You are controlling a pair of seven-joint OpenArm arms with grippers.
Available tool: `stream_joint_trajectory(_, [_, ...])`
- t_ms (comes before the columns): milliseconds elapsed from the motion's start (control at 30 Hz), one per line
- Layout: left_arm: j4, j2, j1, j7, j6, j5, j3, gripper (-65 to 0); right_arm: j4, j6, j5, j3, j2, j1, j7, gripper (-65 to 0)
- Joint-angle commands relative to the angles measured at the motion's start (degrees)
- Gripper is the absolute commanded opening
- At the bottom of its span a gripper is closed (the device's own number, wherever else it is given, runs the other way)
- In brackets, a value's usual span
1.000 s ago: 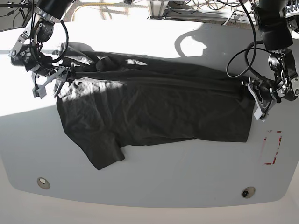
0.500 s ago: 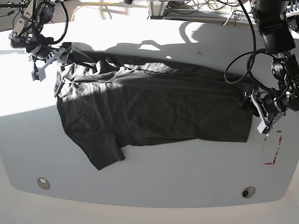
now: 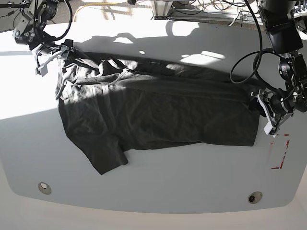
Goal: Fold the T-shirt properly
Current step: 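Lay the held edge down and adjust grip with both grippers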
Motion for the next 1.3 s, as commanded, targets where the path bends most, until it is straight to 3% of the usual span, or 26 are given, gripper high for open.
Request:
stream_joint_trajectory(0, [0.8,-1.1,-1.3,-0.9,-0.1,-0.7,-0.3,-36.9,0.4,0.3,1.4,0.2,1.0,1.0,1.0,-33.3])
stream_joint_trajectory(133, [0.7,-1.1,-1.2,-0.9,-0.1,-0.7,-0.3,-36.9,0.4,0.3,1.4,0.1,1.1,1.1,1.0,-54.2])
stream_joint_trajectory(233, [0.7,-1.1,-1.2,-0.9,-0.1,-0.7,-0.3,-36.9,0.5,0.3,1.4,0.1,1.3,1.2,1.0,-64.2])
stream_joint_trajectory(767, [0.7,-1.1,0.2,-0.9,-0.1,-0.7,-0.3,-36.9,0.9,-0.1,1.1,-10.6,12.7,2.0,0.6,-63.7])
stream_joint_trajectory(1100, [0.7,-1.1,1.0,-1.0,-0.1,-0.7,-0.3,-36.9,0.4,-0.1,1.1,-15.4,17.2,2.4,0.7,-63.6])
stream_joint_trajectory(1267, [0.7,-1.0,1.0,-1.0,-0.1,-0.7,-0.3,-36.9,0.4,-0.1,1.1,-16.9,17.2,2.4,0.8,-61.4])
